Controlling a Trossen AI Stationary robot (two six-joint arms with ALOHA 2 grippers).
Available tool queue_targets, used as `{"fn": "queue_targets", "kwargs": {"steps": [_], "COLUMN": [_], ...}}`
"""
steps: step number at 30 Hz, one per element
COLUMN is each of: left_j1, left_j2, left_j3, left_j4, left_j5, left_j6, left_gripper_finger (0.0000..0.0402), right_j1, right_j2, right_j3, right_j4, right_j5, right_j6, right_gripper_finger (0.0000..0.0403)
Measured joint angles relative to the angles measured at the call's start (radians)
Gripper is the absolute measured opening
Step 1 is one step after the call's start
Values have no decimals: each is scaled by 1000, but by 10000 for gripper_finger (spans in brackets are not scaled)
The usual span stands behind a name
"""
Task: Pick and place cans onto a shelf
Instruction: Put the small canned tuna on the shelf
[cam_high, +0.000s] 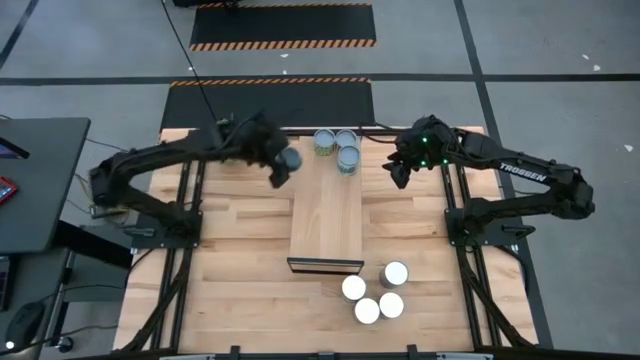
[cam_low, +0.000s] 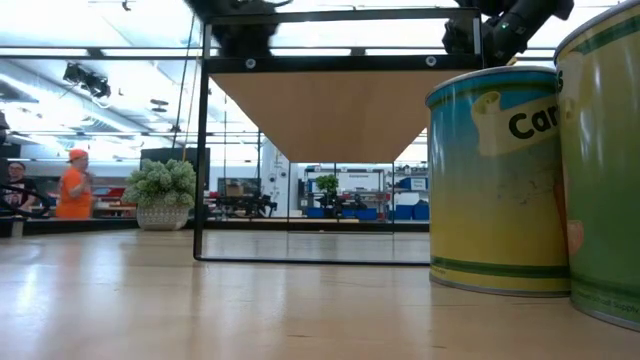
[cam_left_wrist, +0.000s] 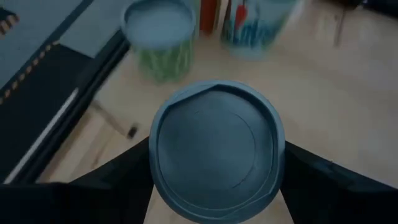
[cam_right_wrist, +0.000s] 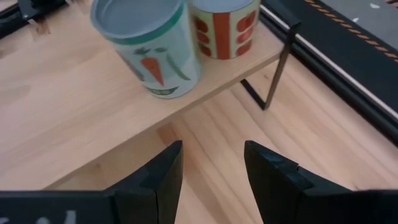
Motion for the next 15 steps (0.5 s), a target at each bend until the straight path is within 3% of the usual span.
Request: {"fn": "queue_targets", "kwargs": {"steps": [7,15], "left_j1": [13,5], "left_j2": [228,356], "left_j3": [228,295], "left_j4": [-50,-70], "left_j5": [75,113], "left_j6": [135,136], "left_gripper_finger": [288,289], "right_j1": [-34,-40], "right_j2": [0,0], "right_j3": [0,0], "right_j4": [3,8], "right_j5": [-7,-7], "right_j6": [-21,-23], "right_gripper_finger": [178,178]}}
